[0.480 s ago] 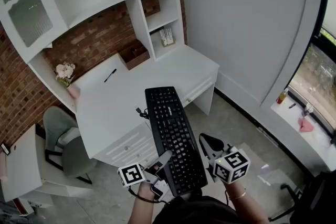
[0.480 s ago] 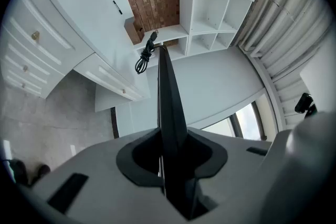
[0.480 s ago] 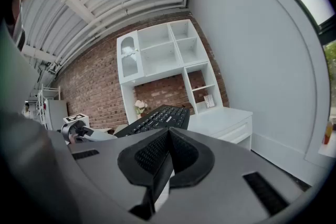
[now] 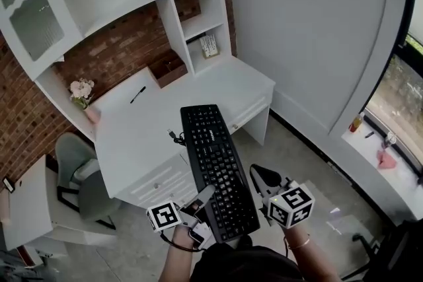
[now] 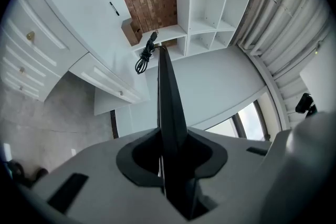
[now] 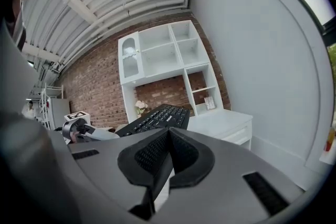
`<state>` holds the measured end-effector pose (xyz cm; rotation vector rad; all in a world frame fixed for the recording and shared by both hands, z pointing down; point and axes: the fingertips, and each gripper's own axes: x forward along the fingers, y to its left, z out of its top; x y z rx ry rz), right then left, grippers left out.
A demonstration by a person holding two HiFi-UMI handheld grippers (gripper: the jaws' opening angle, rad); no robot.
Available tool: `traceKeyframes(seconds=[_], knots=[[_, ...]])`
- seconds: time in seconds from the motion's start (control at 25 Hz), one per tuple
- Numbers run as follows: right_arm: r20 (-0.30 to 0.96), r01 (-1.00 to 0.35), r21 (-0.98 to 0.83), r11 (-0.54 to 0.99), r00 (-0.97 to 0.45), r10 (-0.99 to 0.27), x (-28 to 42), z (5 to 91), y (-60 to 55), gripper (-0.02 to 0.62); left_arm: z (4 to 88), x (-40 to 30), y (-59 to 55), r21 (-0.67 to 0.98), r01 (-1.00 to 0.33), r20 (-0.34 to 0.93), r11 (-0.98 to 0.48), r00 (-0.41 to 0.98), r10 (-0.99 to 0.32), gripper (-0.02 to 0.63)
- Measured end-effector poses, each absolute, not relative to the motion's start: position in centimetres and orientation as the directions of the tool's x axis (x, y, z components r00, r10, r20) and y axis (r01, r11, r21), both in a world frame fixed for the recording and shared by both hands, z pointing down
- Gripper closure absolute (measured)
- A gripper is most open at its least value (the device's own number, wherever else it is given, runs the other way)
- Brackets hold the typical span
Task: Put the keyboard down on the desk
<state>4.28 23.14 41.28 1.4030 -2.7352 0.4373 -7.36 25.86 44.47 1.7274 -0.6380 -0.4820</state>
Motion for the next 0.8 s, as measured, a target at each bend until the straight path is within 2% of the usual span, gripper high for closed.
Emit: traceKeyframes(seconds=[0.2,0.48,0.8], knots=[[0.124,-0.782,-0.244,0.574,-0.612,-0.781,4.8,41.1,22.9,0.591,44.7,-6.5,25.1,0.970,-0.171,0.021,-0.172,0.767,-0.642,0.503],[0.140,-0.790,-0.294,0.539,-0.593,-0.793,6.4,42.2,22.1,0.591,44.6,-6.0,23.6,0.967,-0.189,0.037,-0.171,0.767,-0.641,0.502],[0.145,-0.813,-0.306,0.496,-0.555,-0.819,7.0,42.9,18.5,0.591,45.4,-5.7,19.7,0.982,-0.124,0.008,-0.144,0.784,-0.621,0.502]])
